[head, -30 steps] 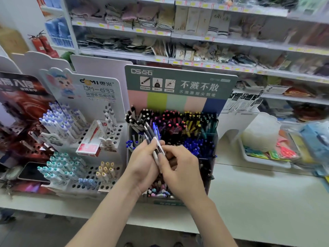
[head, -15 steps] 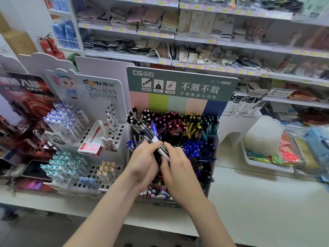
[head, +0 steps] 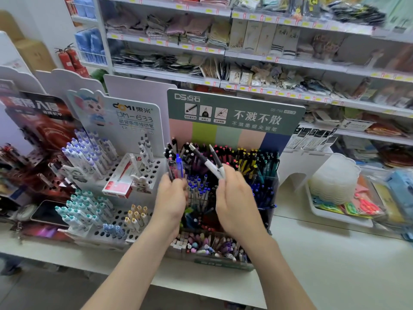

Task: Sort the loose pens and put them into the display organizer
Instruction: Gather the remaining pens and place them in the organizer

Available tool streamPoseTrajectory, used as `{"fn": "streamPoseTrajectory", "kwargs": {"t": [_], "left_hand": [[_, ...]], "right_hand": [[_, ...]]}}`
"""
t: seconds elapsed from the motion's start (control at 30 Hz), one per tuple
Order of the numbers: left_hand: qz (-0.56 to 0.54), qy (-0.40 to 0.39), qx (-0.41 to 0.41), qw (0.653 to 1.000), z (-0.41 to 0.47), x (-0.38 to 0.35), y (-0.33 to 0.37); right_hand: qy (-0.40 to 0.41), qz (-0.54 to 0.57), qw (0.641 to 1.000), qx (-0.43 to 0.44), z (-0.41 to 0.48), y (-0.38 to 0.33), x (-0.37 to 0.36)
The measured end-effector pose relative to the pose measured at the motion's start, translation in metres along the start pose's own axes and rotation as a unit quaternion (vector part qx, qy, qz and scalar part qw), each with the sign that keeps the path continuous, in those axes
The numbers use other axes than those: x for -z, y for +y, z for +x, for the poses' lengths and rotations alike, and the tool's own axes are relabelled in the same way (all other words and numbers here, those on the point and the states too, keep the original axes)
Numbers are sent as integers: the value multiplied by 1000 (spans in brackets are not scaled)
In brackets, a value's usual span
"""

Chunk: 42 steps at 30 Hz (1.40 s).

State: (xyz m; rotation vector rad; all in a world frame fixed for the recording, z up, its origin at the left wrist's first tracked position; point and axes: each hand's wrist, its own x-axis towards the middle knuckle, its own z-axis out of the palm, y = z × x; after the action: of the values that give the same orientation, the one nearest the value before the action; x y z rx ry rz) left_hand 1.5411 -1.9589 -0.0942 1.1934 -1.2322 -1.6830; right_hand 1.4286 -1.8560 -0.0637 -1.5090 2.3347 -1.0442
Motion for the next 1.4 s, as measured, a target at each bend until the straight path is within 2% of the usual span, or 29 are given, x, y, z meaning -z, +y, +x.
{"fn": "streamPoseTrajectory", "kwargs": {"t": [0.07, 0.17, 0.23, 0.33, 0.47, 0.6, 0.7, 0.77, 0.83, 0.9, 1.0, 1.13, 1.23, 1.3, 1.4], "left_hand": [[37, 66, -27, 997, 10, 9, 4], [90, 131, -88, 983, 22, 17, 19], [156, 136, -107, 972, 33, 19, 29], [286, 95, -106, 948, 59, 26, 31], [353, 61, -135, 924, 81, 24, 30], [369, 33, -212, 904, 86, 19, 53], [361, 31, -242, 900, 92, 28, 61], [369, 11, -226, 902, 93, 35, 60], [381, -12, -202, 902, 94, 40, 55], [381, -4, -197, 903, 95, 43, 51], [328, 11, -184, 926, 90, 45, 50], [217, -8, -108, 970, 86, 45, 49], [36, -67, -23, 997, 86, 46, 51], [-77, -118, 40, 989, 82, 49, 56], [-143, -188, 74, 969, 71, 54, 61]], "right_hand": [[-28, -67, 997, 14, 20, -8, 13], [-114, -219, 969, 28, 50, -32, 31], [-154, -297, 942, 39, 68, -50, 36], [-208, -381, 898, 67, 87, -74, 34], [-282, -404, 866, 83, 112, -96, 29], [-277, -364, 883, 107, 137, -99, 35], [-333, -396, 851, 88, 152, -97, 43], [-354, -402, 841, 81, 159, -90, 39], [-335, -392, 852, 88, 164, -83, 27], [-299, -374, 871, 105, 167, -76, 15], [-247, -309, 909, 133, 168, -69, 2], [-194, -254, 936, 147, 164, -62, -12], [-178, -223, 949, 136, 159, -54, -17], [-139, -178, 966, 125, 152, -49, -20], [1, -58, 992, 111, 139, -47, -17]]}}
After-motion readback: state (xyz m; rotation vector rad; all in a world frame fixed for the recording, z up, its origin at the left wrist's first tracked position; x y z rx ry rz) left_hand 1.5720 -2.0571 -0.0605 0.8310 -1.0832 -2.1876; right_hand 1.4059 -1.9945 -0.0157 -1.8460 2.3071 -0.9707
